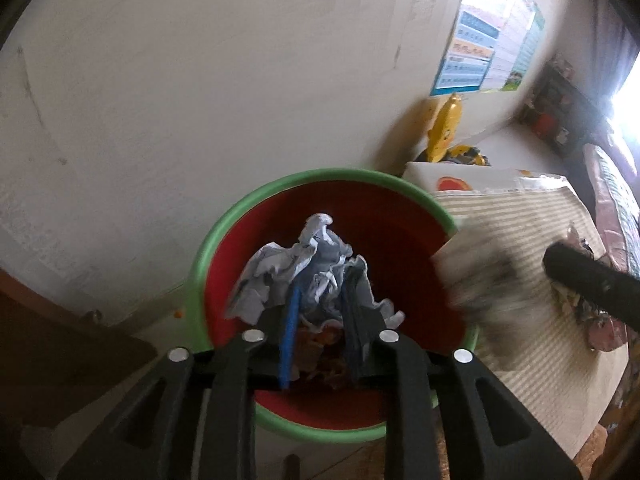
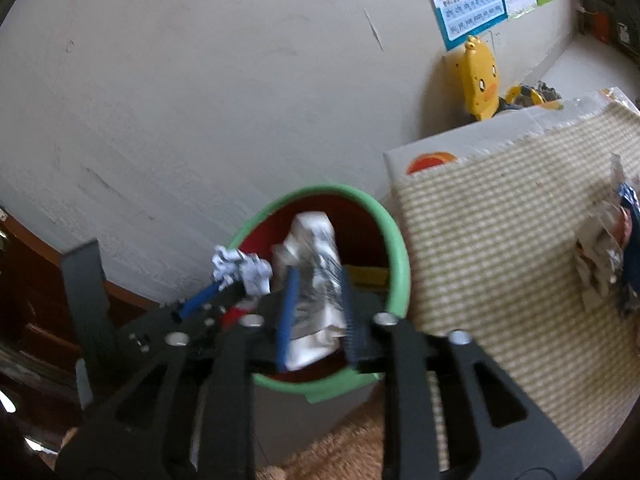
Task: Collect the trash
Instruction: 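Carry the foil and paper cup over the bucket and open both grippers, then move both grippers back over the table toward the blue cookie wrapper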
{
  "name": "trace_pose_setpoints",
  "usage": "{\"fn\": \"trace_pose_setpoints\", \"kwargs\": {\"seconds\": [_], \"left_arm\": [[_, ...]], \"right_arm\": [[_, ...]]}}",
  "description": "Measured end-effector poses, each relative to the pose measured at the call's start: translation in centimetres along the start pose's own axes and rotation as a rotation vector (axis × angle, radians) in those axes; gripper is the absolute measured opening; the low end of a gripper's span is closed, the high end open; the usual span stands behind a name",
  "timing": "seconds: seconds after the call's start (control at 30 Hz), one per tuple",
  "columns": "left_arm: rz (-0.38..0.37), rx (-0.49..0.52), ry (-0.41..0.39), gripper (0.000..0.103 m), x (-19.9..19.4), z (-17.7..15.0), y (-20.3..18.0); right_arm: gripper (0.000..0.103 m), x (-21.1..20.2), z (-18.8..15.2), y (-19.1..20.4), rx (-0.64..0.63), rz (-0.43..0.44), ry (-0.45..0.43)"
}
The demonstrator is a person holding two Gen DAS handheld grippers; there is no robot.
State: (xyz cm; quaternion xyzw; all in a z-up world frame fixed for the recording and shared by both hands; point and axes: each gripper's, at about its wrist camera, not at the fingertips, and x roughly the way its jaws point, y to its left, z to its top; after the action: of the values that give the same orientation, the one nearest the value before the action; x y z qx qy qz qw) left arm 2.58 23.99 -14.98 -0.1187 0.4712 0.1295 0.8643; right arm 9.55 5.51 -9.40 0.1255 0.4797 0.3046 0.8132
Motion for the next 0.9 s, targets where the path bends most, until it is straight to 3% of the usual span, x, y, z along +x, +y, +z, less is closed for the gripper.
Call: {"fn": "trace_pose_setpoints", "kwargs": {"seconds": [0.1, 0.37, 0.5, 0.6, 0.73, 0.9], "left_arm": [[0.006, -0.003, -0.008, 0.034, -0.2, -0.1, 0.1], [-0.060, 0.049, -0.007, 0.035, -0.7, -0.2, -3.2], [-0.161, 0.154, 0.001, 0.034, -1.0, -0.3, -8.6], [-0.236, 0.220, 0.015, 0.034, -1.1, -0.4, -13.1], [-0.403, 0.253, 0.081, 0.034, -0.9, -0.4, -19.8], [-0.461, 0.313, 0.125, 0.034, 0.3, -1.5, -28.0]], "right_arm": [[0.030, -0.5, -0.1, -0.1, -0.019, -0.012, -0.007], [0.030, -5.6, -4.1, -5.8, 0.019, -0.139, -0.012], [0.031, -9.0, -7.7, -10.0, 0.099, -0.231, -0.013], [0.039, -10.8, -10.0, -12.9, 0.195, -0.268, -0.021], [0.039, -13.3, -12.7, -16.5, 0.322, -0.296, -0.050], [0.039, -15.3, -14.6, -18.3, 0.386, -0.294, -0.097]]}}
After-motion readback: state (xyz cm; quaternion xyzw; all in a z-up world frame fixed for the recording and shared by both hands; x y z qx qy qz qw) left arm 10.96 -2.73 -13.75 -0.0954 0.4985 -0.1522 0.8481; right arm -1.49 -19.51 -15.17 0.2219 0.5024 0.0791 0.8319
